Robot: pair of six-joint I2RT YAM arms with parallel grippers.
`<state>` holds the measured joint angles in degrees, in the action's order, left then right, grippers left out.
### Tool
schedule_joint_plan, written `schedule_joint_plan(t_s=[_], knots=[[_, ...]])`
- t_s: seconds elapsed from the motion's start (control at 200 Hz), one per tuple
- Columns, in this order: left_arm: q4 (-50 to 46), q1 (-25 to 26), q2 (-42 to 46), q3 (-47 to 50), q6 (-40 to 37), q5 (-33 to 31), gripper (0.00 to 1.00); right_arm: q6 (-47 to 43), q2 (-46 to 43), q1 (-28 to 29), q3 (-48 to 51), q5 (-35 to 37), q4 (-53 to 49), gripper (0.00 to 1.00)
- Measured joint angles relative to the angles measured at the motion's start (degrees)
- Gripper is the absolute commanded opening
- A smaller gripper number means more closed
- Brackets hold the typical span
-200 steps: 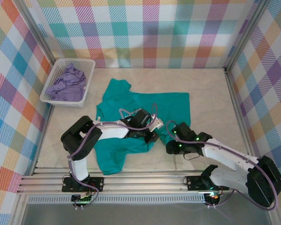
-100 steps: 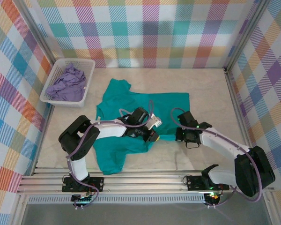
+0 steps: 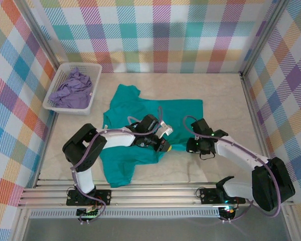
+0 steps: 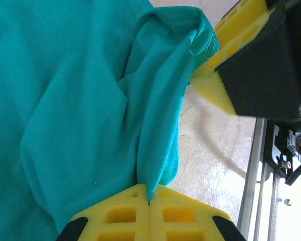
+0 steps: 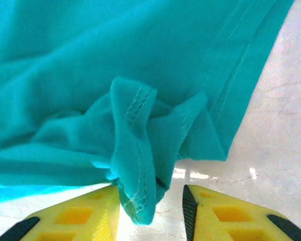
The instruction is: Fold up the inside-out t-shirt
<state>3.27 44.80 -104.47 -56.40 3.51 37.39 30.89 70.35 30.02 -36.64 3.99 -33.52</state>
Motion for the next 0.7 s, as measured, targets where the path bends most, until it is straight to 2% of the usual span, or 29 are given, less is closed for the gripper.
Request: schedule_joint_plan(t_s=[0.1, 0.23, 0.33, 0.4, 0.535, 0.7], knots=[[-0.2, 0.0, 0.0, 0.0, 0.13, 0.74, 0.0, -0.04, 1.51, 0.72, 0.09, 0.31, 0.66, 0.39], [-0.85, -0.31, 0.02, -0.02, 0.09, 2.03, 0.0, -1.18, 4.72, 0.52, -1.57, 2.21, 0.94, 0.18], [-1.92, -1.27, 0.02, -0.02, -0.04, 3.28, 0.0, -3.28, 6.78, -1.25, -5.38, 3.06, 1.09, 0.11], [-2.05, -2.19, 0.04, -0.02, -0.07, 4.2, 0.0, -5.05, 8.72, -3.19, -8.74, 3.04, 1.53, 0.12], [-1.77, -3.06, 0.07, -0.07, -0.09, 5.4, 0.0, -8.68, 15.89, -6.12, -15.65, 2.69, 1.73, 0.21], [-3.26, -3.3, -0.15, -0.11, -0.07, 6.58, 0.0, -12.5, 22.43, -8.66, -21.24, 5.81, 0.46, 0.29]])
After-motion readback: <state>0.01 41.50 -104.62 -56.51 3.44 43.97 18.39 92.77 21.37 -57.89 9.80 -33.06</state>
